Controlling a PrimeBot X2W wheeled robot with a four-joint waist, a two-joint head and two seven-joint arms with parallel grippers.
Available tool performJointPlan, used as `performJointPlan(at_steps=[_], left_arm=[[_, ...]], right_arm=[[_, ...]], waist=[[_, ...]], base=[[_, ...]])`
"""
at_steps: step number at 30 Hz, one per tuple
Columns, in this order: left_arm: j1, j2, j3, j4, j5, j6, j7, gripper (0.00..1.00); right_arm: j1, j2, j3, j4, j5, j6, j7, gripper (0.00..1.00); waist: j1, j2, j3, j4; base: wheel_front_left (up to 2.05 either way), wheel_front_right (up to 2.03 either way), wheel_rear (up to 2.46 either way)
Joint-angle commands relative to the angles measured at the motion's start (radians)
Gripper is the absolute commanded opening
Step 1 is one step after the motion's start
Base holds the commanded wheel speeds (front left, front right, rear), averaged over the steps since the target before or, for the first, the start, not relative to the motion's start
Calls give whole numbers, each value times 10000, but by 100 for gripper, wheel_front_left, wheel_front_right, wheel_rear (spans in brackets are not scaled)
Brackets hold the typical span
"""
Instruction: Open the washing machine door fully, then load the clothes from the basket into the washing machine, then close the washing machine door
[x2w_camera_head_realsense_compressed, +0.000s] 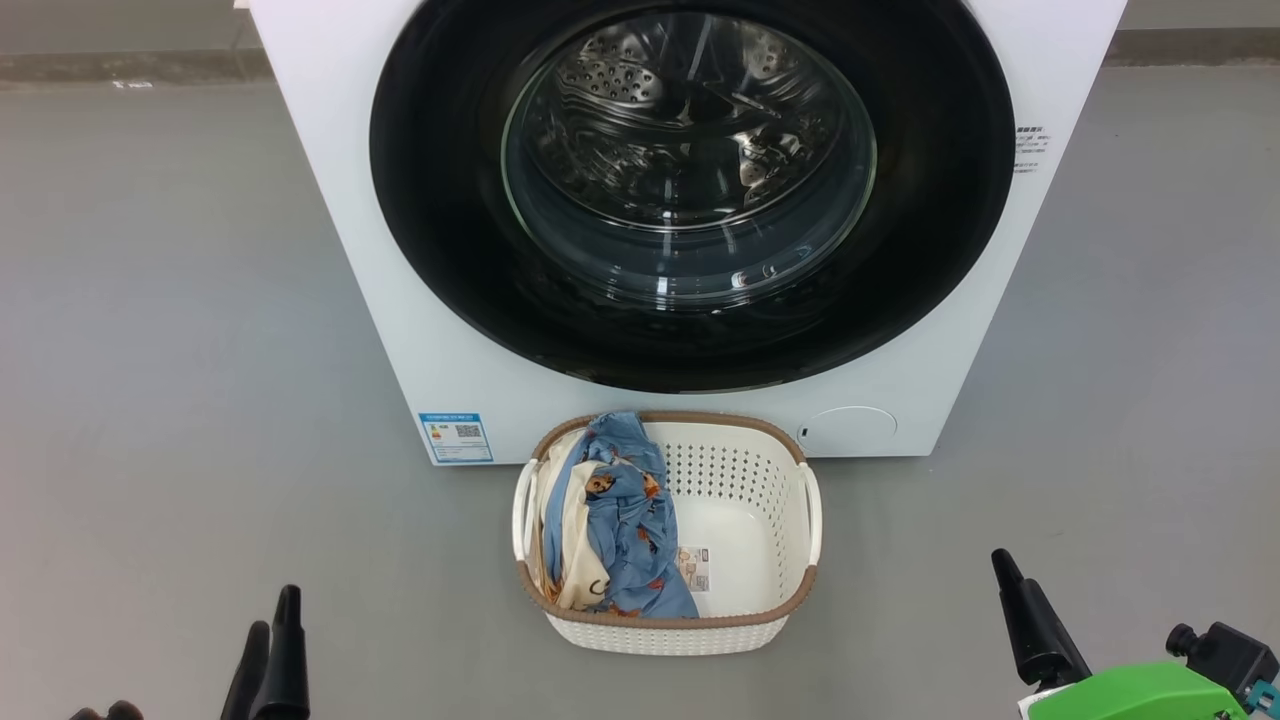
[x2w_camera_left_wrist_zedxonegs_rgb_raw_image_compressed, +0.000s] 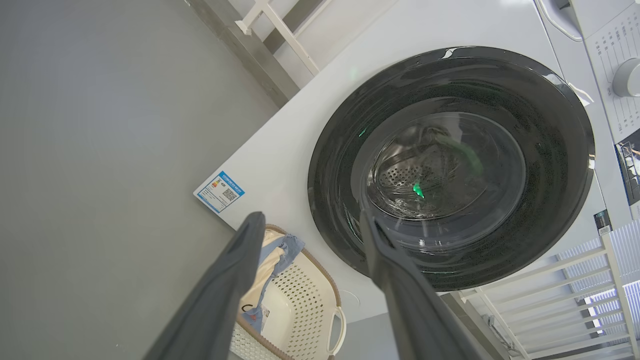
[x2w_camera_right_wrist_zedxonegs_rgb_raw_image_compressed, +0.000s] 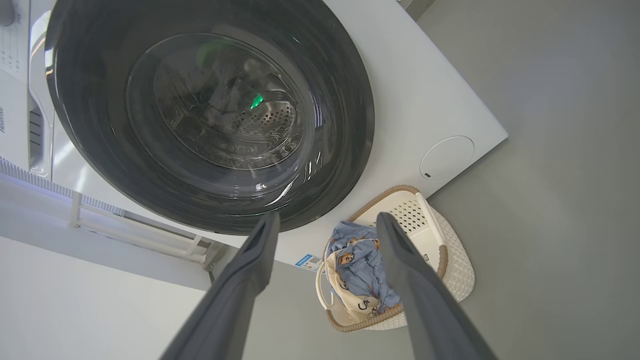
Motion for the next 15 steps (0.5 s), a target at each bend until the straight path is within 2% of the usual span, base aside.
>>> performJointPlan(at_steps=[1, 15], left_arm=[[-136, 183, 104, -308, 265, -21, -101, 100], [-8, 329, -142, -485, 1779, -26, -511, 100]], right_arm=[[-93, -129, 156, -250, -227, 7, -116, 100], [35, -301, 607, -262, -1598, 9, -525, 100]], waist=[[0, 0, 0, 3], [0, 0, -15, 85]], base=[[0, 0, 0], [0, 0, 0]])
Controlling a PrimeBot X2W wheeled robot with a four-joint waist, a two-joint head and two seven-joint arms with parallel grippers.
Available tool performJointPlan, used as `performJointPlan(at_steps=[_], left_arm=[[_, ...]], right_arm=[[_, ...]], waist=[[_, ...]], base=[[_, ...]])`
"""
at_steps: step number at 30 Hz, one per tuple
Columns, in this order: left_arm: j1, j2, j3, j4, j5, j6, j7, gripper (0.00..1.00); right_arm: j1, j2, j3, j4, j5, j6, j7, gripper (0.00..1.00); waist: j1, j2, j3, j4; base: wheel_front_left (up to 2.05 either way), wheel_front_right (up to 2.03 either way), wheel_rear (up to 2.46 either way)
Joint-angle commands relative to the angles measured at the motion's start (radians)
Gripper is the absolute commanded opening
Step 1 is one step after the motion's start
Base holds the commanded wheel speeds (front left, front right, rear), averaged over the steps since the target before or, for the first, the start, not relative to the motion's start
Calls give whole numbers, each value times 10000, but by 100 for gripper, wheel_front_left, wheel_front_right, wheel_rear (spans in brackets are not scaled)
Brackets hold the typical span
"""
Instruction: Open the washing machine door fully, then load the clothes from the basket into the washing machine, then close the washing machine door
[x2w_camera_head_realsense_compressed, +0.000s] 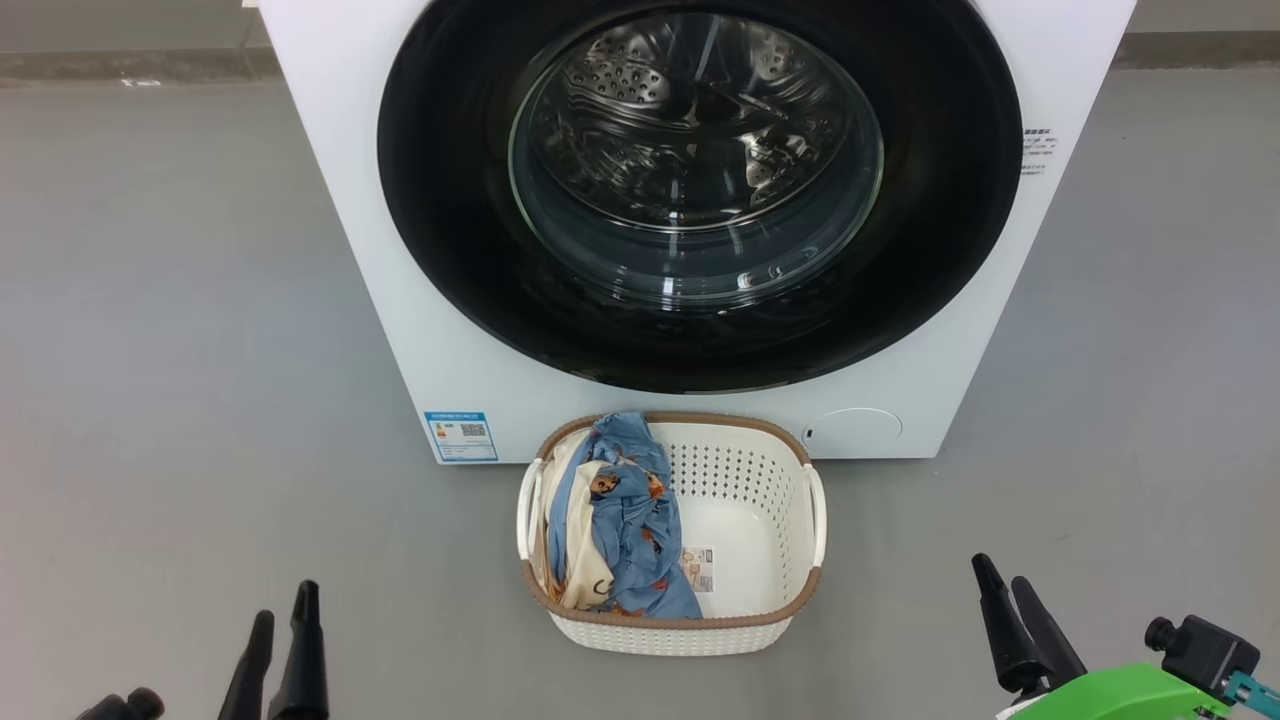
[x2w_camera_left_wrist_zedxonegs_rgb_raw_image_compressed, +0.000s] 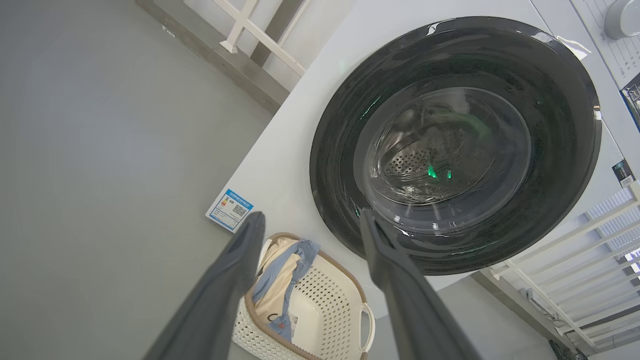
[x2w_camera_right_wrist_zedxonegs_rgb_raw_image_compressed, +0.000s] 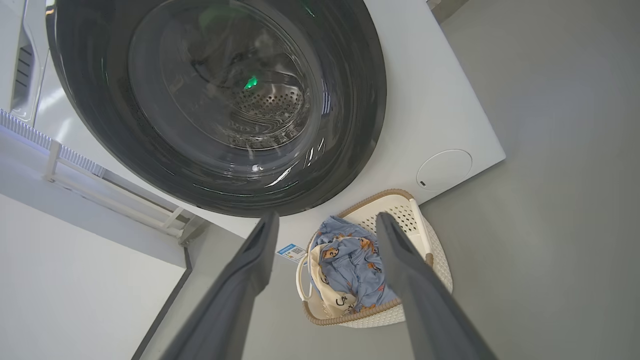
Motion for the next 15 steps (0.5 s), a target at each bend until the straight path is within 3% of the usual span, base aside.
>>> performJointPlan(at_steps=[1, 15], left_arm=[[-31, 231, 122, -335, 358, -26, -151, 100], [72, 372, -63, -531, 1849, -31, -562, 100]], right_arm=[[13, -194, 257, -256, -371, 9, -143, 100], [87, -368, 521, -315, -1791, 11, -552, 100]], waist=[[-1, 0, 3, 8], [-1, 0, 31, 65]], base=[[0, 0, 0], [0, 0, 0]])
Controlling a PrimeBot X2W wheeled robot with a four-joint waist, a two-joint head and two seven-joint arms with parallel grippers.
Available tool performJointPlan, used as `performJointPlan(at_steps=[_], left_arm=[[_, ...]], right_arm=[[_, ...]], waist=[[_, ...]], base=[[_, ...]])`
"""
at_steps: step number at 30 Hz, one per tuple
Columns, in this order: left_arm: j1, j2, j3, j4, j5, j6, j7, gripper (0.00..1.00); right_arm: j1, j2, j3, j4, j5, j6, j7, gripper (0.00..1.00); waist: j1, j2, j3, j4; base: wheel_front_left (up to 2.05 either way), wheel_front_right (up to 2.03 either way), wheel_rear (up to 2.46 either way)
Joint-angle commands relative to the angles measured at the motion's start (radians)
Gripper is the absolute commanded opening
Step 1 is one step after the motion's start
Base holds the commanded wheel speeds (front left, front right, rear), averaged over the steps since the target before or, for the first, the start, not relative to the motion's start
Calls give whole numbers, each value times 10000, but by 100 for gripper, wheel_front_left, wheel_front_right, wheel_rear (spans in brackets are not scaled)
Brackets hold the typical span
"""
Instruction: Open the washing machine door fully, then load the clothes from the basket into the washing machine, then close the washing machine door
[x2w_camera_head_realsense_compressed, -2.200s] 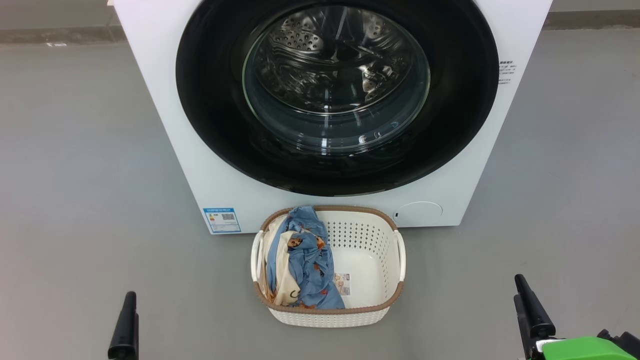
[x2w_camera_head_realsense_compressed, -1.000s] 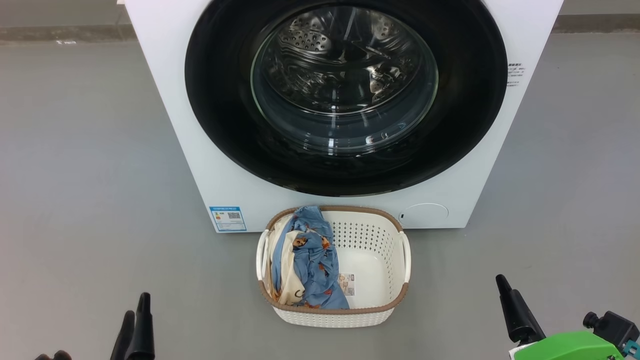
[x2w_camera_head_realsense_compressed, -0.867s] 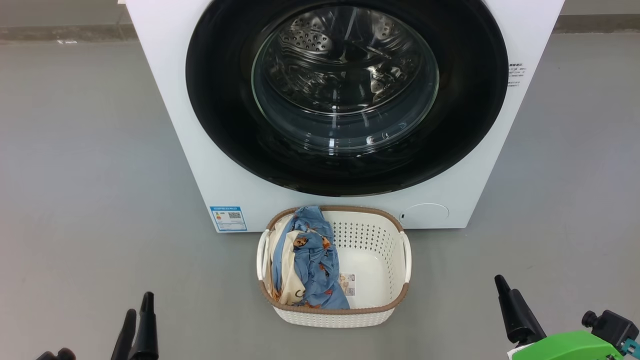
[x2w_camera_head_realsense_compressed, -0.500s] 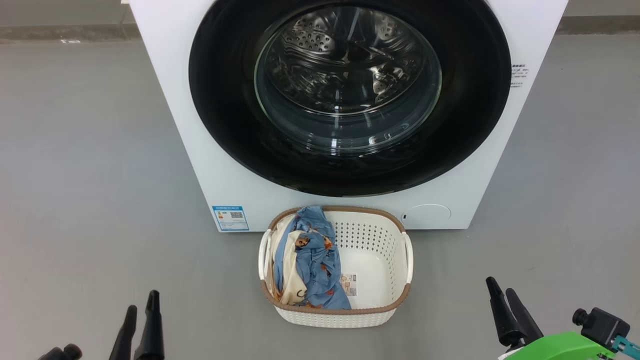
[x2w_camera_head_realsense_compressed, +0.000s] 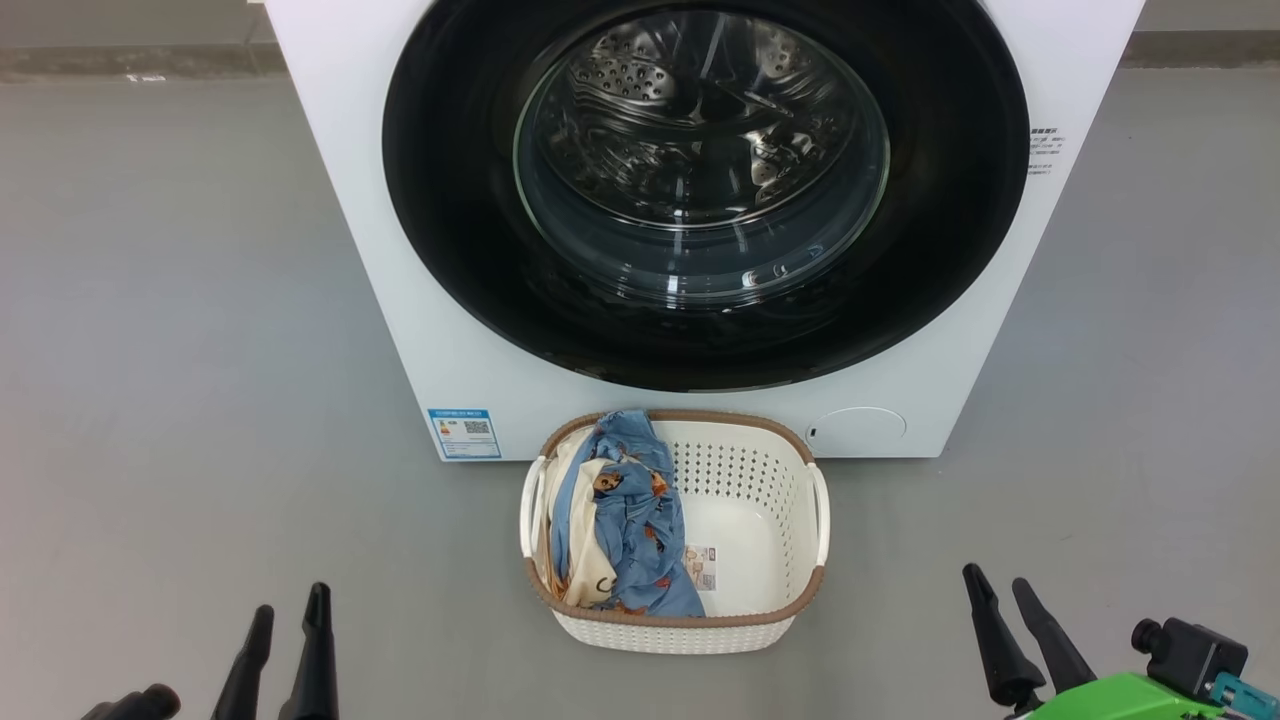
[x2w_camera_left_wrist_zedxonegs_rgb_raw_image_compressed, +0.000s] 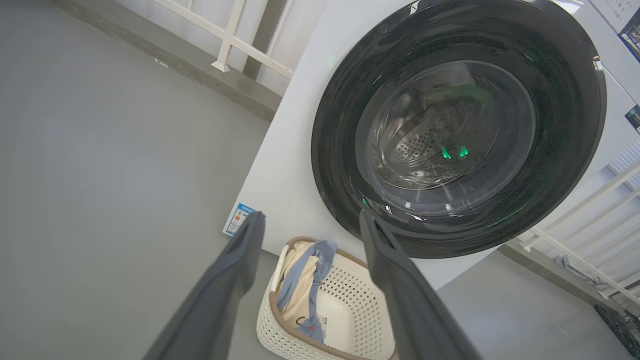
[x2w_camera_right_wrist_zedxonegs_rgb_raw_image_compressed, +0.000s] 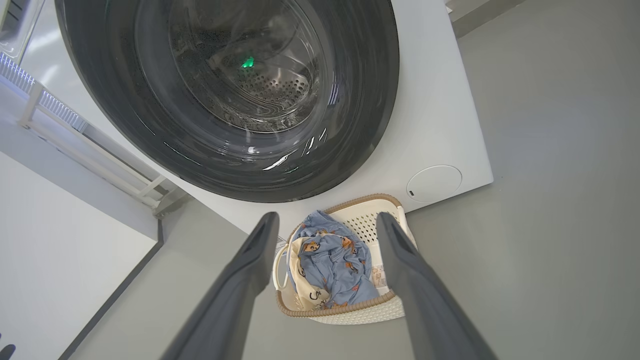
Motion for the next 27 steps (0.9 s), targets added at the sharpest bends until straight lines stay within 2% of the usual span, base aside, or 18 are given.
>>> performJointPlan(at_steps=[1, 27], left_arm=[[-97, 217, 198, -339, 390, -29, -185, 100], [146, 473, -47, -686, 3225, -39, -948, 100]], right_arm=[[43, -154, 236, -269, -382, 11, -177, 100], [356, -197, 173, -467, -3041, 14, -938, 100]], waist=[[0, 0, 1, 8], [0, 0, 67, 73]], base=[[0, 0, 0], [0, 0, 0]])
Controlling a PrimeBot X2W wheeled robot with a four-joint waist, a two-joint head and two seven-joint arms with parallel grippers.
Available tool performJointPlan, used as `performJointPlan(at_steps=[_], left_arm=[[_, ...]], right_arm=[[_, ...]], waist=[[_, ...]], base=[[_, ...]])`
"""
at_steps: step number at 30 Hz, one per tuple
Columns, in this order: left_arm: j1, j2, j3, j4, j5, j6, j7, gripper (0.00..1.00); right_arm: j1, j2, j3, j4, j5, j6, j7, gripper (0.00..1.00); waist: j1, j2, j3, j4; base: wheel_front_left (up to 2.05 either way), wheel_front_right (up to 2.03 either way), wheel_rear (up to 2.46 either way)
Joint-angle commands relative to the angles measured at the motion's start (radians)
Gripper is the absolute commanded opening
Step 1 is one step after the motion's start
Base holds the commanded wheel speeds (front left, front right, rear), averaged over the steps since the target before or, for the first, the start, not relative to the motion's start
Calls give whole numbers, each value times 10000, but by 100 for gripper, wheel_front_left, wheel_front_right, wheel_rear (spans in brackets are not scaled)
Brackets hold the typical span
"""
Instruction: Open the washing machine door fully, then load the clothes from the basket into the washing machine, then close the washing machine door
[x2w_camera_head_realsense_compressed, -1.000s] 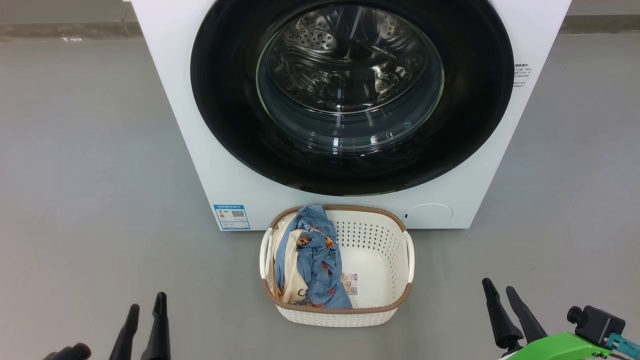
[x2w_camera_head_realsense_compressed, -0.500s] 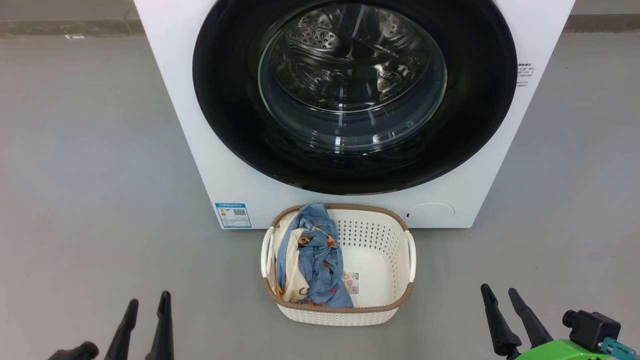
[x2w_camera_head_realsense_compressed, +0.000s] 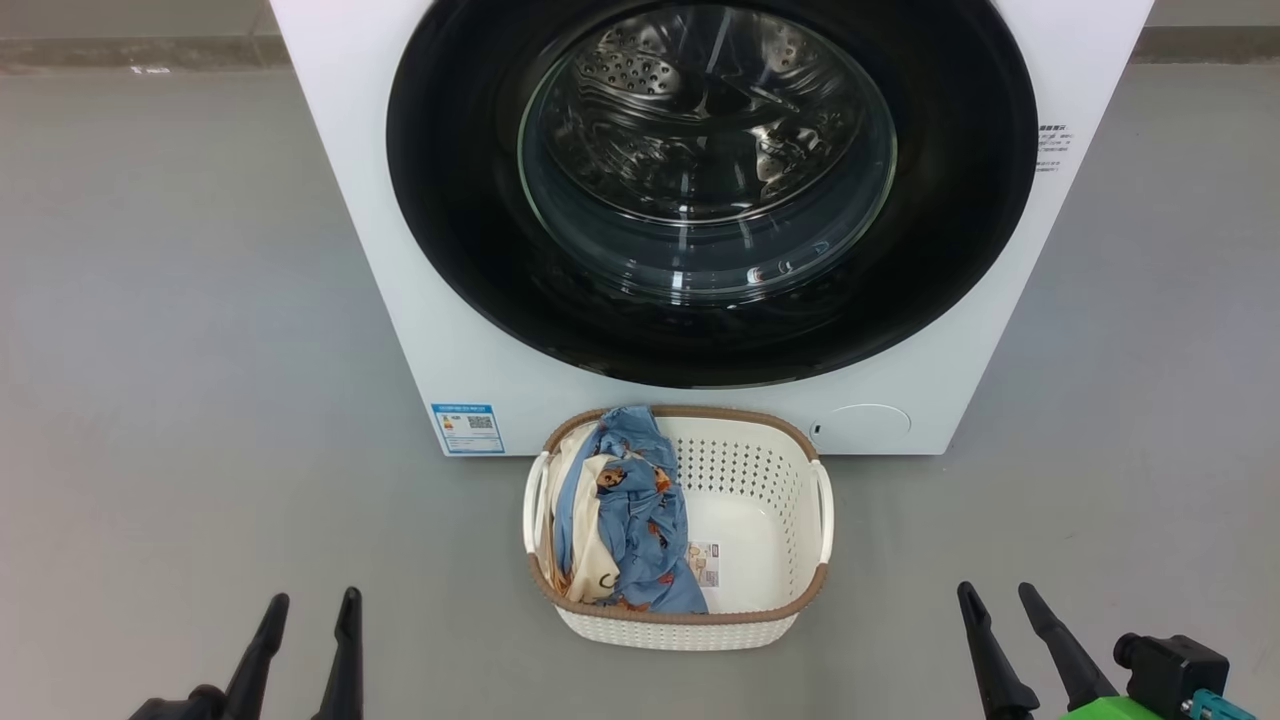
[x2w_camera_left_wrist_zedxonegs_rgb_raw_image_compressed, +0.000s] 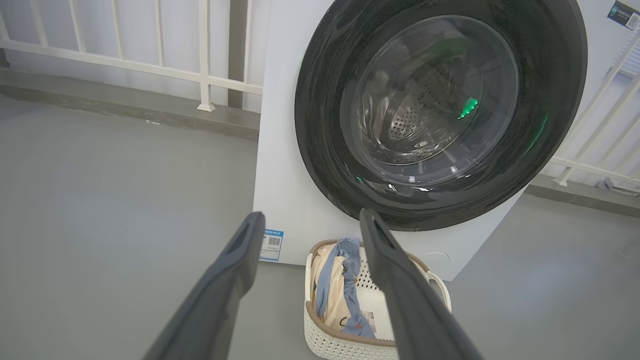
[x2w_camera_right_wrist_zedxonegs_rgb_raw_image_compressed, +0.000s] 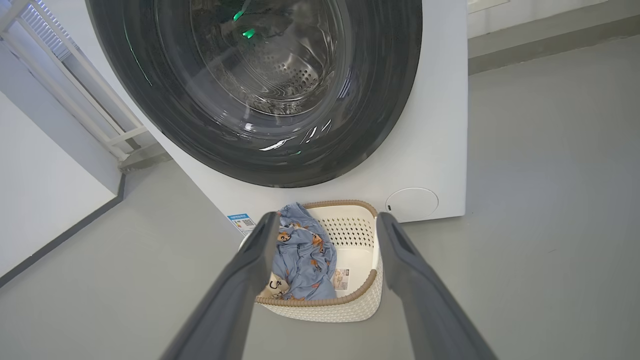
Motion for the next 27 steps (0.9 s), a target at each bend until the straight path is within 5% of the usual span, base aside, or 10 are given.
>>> performJointPlan(at_steps=[1, 11, 27], left_arm=[[-67, 249, 268, -318, 290, -31, -176, 100], [-6, 362, 201, -330, 1231, -35, -463, 100], [-57, 264, 388, -32, 849, -35, -463, 100]], right_arm=[[-56, -139, 199, -275, -307, 14, -156, 100], [88, -162, 98, -393, -1297, 16, -442, 100], [149, -15, -315, -510, -1320, 16, -442, 100]], waist=[[0, -1, 0, 5], [0, -1, 8, 3], [0, -1, -10, -12]], base=[[0, 0, 0], [0, 0, 0], [0, 0, 0]])
